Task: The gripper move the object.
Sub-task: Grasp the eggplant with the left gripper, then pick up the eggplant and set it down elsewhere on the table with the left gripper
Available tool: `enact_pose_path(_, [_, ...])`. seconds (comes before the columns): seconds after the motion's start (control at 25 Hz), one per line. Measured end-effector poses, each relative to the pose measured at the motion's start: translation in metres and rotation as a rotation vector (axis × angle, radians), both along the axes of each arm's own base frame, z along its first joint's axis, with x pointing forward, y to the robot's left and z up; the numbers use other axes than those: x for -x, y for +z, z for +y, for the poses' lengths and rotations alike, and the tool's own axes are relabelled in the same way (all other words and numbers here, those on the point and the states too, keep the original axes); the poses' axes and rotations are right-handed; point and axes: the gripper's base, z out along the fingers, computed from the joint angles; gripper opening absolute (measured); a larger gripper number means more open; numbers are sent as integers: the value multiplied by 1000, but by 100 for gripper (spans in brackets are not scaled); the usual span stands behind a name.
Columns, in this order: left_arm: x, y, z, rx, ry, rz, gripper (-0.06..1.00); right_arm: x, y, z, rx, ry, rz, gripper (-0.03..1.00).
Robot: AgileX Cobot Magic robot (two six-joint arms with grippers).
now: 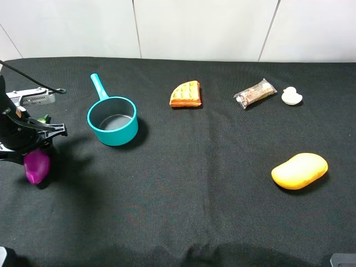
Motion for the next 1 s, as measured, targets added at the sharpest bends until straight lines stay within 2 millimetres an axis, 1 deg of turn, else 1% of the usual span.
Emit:
enact_pose_path(0.32, [0,0,0,1,2,-2,60,0,0,0,0,0,0,69])
enact_pose_path(0.52, [1,9,0,2,6,-23,60,0,0,0,0,0,0,69])
enact_pose_path(0.64, [3,19,1,-5,12,-30,60,0,0,0,0,0,0,69])
enact_pose_path(0.76, [5,32,2,-7,17,-58,60,0,0,0,0,0,0,69])
enact_pose_path(1.0, [15,58,4,-4,46,-91,60,0,0,0,0,0,0,69])
